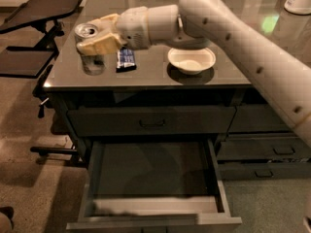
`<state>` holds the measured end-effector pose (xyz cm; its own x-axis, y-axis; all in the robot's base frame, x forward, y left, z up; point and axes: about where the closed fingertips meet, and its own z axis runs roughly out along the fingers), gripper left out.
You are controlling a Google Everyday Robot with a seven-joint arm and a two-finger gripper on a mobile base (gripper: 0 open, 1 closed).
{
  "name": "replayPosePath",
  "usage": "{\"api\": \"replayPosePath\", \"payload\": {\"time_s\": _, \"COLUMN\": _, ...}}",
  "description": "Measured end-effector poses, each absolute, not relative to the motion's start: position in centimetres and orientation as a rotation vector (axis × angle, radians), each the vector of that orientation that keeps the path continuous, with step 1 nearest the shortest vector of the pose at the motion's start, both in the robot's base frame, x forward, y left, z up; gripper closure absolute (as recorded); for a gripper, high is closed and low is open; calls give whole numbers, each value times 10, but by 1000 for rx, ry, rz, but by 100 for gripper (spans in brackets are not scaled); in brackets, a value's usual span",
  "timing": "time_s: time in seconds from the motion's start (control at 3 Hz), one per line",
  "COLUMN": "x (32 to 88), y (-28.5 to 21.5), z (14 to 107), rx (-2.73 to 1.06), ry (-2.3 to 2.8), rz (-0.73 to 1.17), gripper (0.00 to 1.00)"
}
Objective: Place 7up can into middle drawer
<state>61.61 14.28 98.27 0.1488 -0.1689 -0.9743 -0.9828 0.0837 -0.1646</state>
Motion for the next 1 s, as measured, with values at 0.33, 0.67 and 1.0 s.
{"api": "replayPosePath", "payload": {"time_s": 0.33, "x": 584, "y": 107, "z": 991, "rx": -1336, "ry": 1246, "rz": 961, "gripper": 100}}
{"api": "replayPosePath", "payload": {"time_s": 0.67, "x": 553, "y": 81, "z": 979, "rx": -1376, "ry": 1259, "rz": 987, "gripper": 100}}
{"api": "replayPosePath", "payload": {"time_s": 1.0, "x": 530, "y": 63, "z": 937, "rx": -1390, "ry": 1269, "rz": 1048, "gripper": 100}}
